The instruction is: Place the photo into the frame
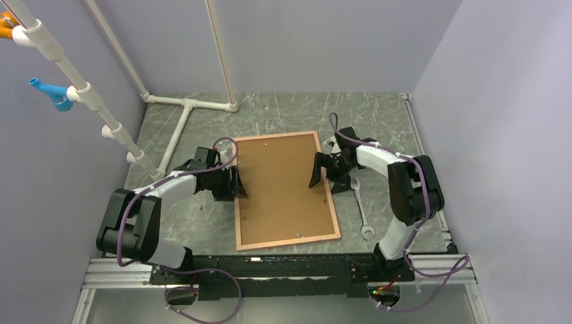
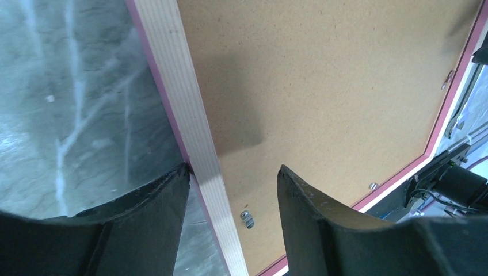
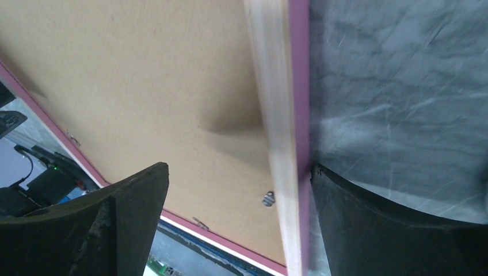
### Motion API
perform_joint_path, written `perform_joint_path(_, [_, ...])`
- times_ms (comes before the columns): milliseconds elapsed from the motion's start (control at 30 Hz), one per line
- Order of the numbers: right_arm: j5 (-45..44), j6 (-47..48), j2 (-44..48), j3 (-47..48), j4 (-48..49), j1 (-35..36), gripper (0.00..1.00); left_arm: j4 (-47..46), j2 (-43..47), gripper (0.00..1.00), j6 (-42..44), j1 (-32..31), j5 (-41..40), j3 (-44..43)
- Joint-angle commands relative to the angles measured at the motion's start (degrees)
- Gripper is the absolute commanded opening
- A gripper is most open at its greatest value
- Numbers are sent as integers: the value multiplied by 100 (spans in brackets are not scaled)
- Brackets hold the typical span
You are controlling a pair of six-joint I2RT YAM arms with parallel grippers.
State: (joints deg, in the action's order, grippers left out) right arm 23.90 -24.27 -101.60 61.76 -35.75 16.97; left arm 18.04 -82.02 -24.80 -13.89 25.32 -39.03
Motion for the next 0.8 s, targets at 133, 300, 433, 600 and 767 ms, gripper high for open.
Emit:
perform_joint_path(133, [51, -89, 430, -466, 199, 118, 94, -233, -28, 66, -223, -325, 67, -111])
perform_joint_path(300, [-104, -78, 611, -504, 104, 118, 94, 374, 533, 86, -257, -407, -642, 22])
perform_joint_path(433, [-108, -76, 659, -554, 107, 132, 94, 503, 1027, 89, -566, -713, -838, 310])
perform_joint_path(600, [-91, -77, 619, -601, 167, 152, 95, 698, 1284, 85, -1023, -1279, -1338, 507])
perform_joint_path(767, [-76, -87, 575, -630, 217, 171, 95, 845, 1167, 82, -1122, -1612, -1673, 456])
